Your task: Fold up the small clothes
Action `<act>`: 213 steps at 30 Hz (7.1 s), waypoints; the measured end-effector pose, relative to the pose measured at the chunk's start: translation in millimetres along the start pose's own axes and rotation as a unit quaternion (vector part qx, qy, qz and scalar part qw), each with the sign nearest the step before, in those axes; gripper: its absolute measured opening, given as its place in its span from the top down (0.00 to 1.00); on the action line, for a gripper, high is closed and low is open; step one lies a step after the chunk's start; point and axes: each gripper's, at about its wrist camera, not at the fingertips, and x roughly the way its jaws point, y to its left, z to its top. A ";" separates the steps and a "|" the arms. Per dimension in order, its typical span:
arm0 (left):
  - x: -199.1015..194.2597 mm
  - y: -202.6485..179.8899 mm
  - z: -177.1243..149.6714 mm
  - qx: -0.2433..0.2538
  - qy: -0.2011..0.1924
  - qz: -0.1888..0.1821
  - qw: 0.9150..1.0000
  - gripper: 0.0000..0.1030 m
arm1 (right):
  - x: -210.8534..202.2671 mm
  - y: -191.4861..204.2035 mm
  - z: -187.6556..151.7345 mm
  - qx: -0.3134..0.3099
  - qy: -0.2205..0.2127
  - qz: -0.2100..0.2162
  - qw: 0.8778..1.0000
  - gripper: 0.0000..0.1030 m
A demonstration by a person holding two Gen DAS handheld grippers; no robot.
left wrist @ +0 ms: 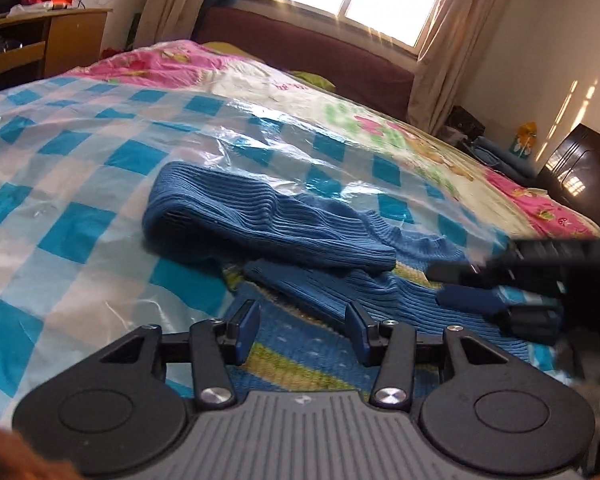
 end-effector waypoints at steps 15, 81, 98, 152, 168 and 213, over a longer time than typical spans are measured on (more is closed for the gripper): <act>11.2 26.8 -8.9 -0.051 0.013 -0.033 0.998 0.51 | 80.1 -0.5 16.9 0.115 0.031 -0.025 0.993 0.63; 83.7 9.5 63.5 0.079 0.046 0.021 0.996 0.39 | -67.0 -102.9 4.7 -0.016 -0.090 -0.211 0.973 0.40; 90.4 14.9 53.4 0.090 0.084 0.041 0.992 0.58 | -11.5 -98.5 39.4 -0.042 -0.050 -0.173 0.983 0.75; -86.5 35.4 -69.3 0.055 0.247 0.000 0.967 0.58 | -192.8 -104.7 -143.4 -0.012 0.106 -0.136 0.985 0.65; -90.3 52.9 -63.4 0.003 0.244 -0.013 0.970 0.88 | -179.2 -115.9 -148.1 0.042 0.120 -0.086 0.988 0.86; -26.1 45.9 96.3 -0.113 0.085 -0.189 0.972 0.93 | -154.3 -99.4 26.2 0.137 -0.090 0.099 0.981 0.91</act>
